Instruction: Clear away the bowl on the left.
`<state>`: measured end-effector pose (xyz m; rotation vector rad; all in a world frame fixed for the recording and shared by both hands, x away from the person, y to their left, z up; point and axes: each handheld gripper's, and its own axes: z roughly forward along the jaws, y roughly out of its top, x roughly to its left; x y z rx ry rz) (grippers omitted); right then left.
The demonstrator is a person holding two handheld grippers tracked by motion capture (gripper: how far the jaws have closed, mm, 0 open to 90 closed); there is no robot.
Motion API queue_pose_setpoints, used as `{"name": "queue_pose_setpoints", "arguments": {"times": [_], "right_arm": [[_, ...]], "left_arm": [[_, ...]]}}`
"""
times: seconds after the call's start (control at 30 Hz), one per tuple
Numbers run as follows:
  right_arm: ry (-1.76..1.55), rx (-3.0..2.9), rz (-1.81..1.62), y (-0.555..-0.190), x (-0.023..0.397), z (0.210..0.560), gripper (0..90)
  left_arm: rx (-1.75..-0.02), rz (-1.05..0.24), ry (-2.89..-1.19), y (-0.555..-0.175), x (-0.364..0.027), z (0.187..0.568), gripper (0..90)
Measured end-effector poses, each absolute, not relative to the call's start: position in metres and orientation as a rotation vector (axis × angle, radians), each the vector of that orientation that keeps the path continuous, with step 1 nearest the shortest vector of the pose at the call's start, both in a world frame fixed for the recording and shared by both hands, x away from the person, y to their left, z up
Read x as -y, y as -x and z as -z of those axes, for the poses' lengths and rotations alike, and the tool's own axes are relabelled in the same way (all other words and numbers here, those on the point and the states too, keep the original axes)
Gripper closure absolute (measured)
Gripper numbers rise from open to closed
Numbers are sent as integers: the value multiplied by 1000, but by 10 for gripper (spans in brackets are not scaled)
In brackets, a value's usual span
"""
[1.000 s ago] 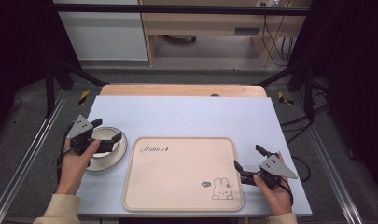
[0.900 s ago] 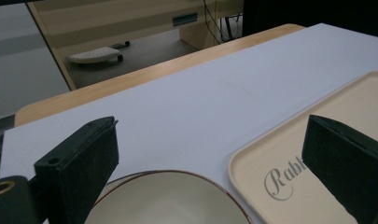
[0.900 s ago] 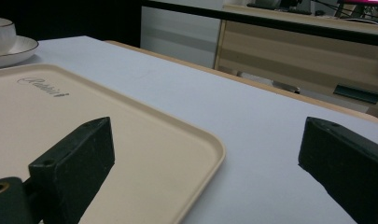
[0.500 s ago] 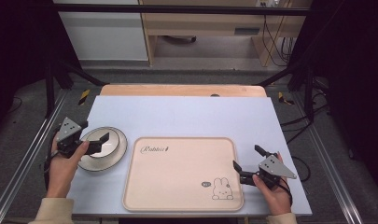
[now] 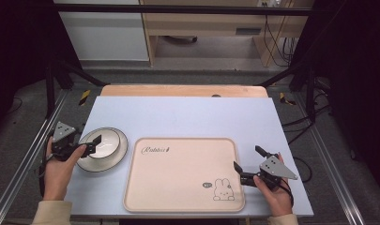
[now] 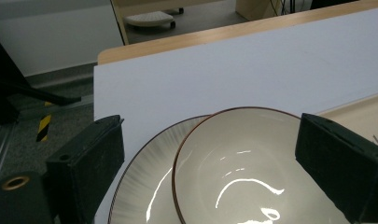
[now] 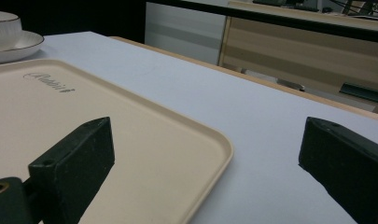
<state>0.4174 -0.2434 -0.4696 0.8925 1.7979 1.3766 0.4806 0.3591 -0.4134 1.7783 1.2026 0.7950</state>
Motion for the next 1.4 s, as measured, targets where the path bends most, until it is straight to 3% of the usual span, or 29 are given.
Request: {"name": "queue_pose_setpoints", "arguments": {"times": [0.8,1.4], "right_arm": [[-896,-1801,-1382,-417,242,470,36],[-885,-1812,-1379,-418,242,469,36]], "left_arm": [[-1444,-705,-1846,-478,-370,419,365],[-1523,-477,-2036,-513,-364,419,615]]}}
